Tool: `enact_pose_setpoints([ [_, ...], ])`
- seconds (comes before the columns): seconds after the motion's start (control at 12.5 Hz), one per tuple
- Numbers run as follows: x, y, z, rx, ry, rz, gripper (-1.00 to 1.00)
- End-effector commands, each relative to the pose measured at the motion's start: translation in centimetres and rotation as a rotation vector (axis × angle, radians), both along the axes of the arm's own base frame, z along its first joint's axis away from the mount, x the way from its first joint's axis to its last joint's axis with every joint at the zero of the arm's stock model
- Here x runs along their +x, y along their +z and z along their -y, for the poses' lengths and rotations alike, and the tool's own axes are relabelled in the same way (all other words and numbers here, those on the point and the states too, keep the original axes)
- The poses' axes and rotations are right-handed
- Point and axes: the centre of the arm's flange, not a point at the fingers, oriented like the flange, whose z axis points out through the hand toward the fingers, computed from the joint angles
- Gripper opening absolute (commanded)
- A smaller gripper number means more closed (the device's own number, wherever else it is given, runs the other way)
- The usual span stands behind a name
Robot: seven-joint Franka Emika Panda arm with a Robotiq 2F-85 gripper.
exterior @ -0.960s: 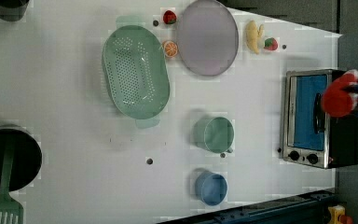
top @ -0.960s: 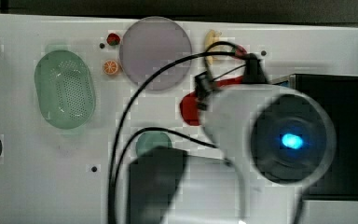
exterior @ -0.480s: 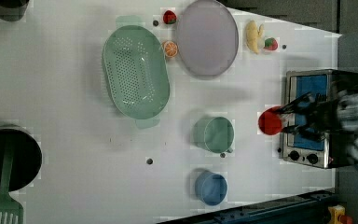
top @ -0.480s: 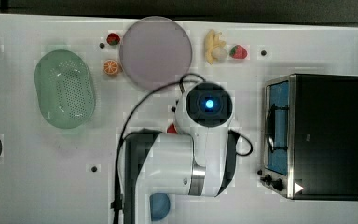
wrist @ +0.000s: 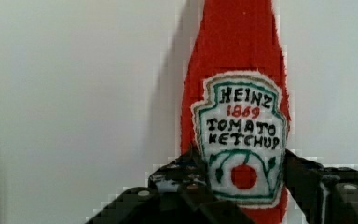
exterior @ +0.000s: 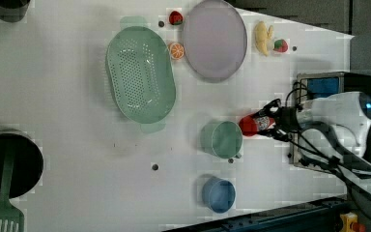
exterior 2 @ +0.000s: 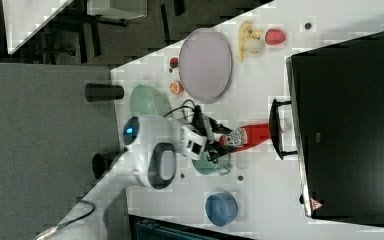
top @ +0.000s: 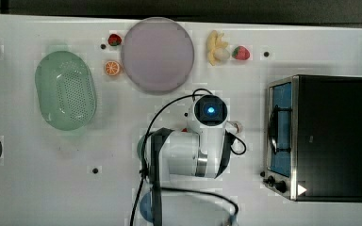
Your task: Pick Ketchup from oven and place it on table.
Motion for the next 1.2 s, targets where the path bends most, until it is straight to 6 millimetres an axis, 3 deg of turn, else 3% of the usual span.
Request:
enact_pose_setpoints([
  [0.08, 1.6, 2.6, -1.2, -0.01, -0.043, 0.101, 0.01],
  [0.32, 1.7, 2.9, -1.3, -0.01, -0.041, 0.107, 0.03],
  [0.48, 1.8, 3.1, -1.3, -0.01, -0.041, 0.111, 0.48],
  [0.56, 2.2, 4.1, -1.5, -0.009, -0.037, 0.137, 0.77],
  [0.64, 3.0, 6.5, -1.6, -0.009, -0.034, 0.168, 0.99],
  [0.88, 4.5, 13.8, -1.5, -0.007, -0.036, 0.195, 1.0],
  [1.2, 5.5, 26.8, -1.6, -0.006, -0.032, 0.221, 1.0],
])
